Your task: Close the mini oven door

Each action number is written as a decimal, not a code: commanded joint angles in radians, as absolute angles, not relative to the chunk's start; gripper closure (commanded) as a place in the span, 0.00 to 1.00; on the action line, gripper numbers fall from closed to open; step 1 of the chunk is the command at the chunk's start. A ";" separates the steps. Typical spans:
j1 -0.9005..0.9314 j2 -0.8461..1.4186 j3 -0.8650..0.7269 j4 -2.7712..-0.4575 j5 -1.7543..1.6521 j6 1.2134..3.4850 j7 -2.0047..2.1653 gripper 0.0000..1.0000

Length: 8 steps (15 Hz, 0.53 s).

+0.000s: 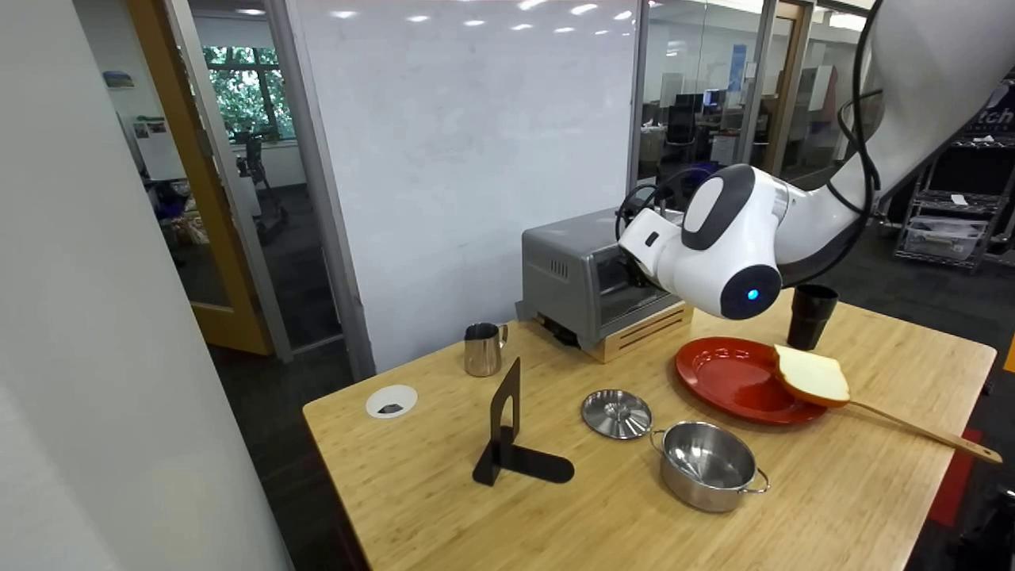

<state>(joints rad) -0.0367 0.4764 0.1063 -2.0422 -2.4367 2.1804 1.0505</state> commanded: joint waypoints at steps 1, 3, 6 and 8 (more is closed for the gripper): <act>-0.009 0.403 0.128 -2.140 -2.366 2.141 1.025 0.00; 0.010 0.355 0.139 -2.202 -2.301 2.122 1.004 0.00; 0.035 0.269 0.158 -2.311 -2.165 2.109 0.977 0.00; 0.046 0.215 0.164 -2.377 -2.076 2.106 0.968 0.00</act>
<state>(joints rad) 0.0355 0.3251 0.1522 -2.2515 -2.1777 2.1195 1.0029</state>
